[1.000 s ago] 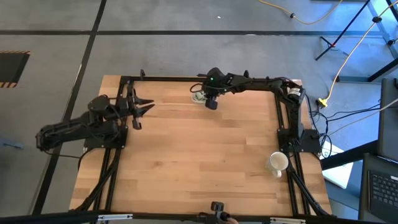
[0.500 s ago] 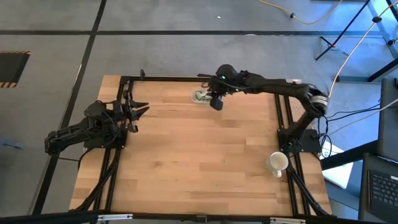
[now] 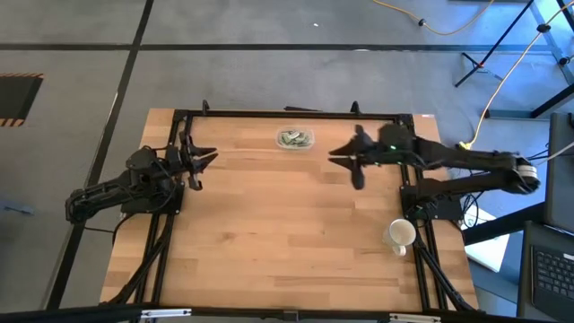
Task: Pick and place items into bin
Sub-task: Return to Home Position
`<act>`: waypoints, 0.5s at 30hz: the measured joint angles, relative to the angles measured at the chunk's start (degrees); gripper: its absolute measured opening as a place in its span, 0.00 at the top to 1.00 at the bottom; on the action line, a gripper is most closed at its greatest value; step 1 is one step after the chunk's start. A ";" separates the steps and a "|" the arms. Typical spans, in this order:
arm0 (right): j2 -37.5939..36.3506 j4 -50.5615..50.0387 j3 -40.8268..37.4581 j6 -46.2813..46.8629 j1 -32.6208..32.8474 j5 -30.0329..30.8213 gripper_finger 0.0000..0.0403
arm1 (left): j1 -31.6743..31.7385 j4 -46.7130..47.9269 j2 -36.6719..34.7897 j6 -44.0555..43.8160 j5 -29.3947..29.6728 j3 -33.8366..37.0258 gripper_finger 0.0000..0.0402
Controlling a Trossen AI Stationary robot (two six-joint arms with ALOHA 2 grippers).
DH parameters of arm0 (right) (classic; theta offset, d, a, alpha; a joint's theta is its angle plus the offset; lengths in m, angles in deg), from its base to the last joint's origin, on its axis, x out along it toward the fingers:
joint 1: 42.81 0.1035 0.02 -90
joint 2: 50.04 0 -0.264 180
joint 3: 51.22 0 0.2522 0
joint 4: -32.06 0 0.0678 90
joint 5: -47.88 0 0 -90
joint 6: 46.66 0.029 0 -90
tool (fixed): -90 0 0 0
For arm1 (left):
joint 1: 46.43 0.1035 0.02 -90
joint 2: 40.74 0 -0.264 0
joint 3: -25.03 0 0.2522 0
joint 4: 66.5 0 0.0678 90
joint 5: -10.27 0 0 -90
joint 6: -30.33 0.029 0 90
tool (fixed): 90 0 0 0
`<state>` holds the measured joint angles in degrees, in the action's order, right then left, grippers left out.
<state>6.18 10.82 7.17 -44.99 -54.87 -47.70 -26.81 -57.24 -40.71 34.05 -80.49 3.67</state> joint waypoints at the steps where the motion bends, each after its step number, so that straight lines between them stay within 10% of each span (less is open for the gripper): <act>1: -2.36 0.18 -1.81 0.82 0.02 0.18 0.75 | 0.00 0.00 0.00 0.00 0.26 0.00 0.83; 15: -25.54 6.85 -22.43 4.14 0.01 3.61 0.75 | 0.00 -1.82 0.00 0.02 5.35 3.85 0.83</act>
<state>-19.36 17.67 -15.26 -40.84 -54.86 -44.09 -26.81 -59.05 -40.71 34.08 -75.14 7.52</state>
